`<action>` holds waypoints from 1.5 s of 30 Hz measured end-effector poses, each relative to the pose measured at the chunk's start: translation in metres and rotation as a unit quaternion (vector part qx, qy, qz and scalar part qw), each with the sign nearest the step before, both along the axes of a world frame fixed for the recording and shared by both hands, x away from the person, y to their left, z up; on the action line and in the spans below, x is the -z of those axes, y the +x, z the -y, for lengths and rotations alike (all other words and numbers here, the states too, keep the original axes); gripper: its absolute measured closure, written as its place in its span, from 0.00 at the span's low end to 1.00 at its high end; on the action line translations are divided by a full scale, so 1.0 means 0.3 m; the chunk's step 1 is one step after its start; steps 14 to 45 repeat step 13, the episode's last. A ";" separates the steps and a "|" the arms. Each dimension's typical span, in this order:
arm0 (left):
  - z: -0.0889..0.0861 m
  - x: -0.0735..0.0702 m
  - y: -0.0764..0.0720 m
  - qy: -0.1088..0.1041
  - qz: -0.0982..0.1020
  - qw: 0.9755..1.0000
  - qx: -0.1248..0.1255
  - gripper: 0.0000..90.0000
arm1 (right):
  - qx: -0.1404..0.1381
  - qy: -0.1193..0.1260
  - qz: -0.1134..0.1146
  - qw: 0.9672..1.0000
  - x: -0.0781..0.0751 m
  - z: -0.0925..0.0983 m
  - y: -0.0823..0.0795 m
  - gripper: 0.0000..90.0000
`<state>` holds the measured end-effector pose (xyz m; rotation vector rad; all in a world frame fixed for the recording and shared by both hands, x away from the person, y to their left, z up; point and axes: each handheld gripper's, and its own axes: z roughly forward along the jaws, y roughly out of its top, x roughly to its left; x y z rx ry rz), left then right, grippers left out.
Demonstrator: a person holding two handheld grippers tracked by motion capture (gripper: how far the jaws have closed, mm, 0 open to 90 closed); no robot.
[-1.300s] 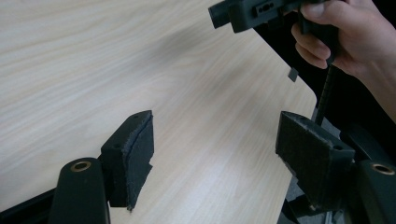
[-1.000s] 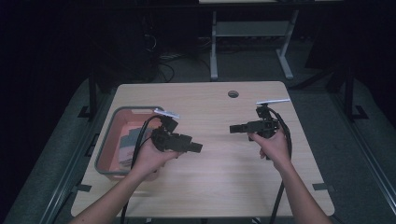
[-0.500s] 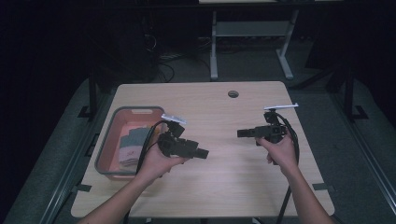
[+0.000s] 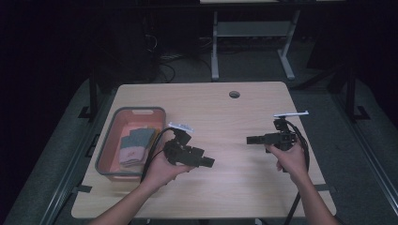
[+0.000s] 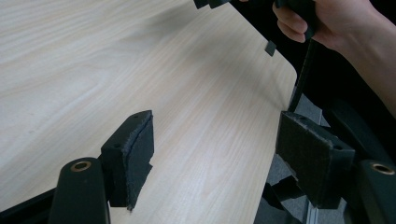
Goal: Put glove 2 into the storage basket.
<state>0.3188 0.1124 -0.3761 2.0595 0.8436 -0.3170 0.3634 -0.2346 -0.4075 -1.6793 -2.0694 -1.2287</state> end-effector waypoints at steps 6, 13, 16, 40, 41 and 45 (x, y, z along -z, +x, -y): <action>0.025 0.017 -0.015 -0.002 -0.001 1.000 0.006 0.31 | 0.005 0.001 -0.003 1.000 0.017 0.031 -0.028 0.39; 0.051 0.032 -0.040 -0.004 0.005 1.000 0.012 0.31 | 0.010 0.000 -0.005 1.000 0.041 0.069 -0.072 0.39; 0.051 0.032 -0.040 -0.004 0.005 1.000 0.012 0.31 | 0.010 0.000 -0.005 1.000 0.041 0.069 -0.072 0.39; 0.051 0.032 -0.040 -0.004 0.005 1.000 0.012 0.31 | 0.010 0.000 -0.005 1.000 0.041 0.069 -0.072 0.39; 0.051 0.032 -0.040 -0.004 0.005 1.000 0.012 0.31 | 0.010 0.000 -0.005 1.000 0.041 0.069 -0.072 0.39; 0.051 0.032 -0.040 -0.004 0.005 1.000 0.012 0.31 | 0.010 0.000 -0.005 1.000 0.041 0.069 -0.072 0.39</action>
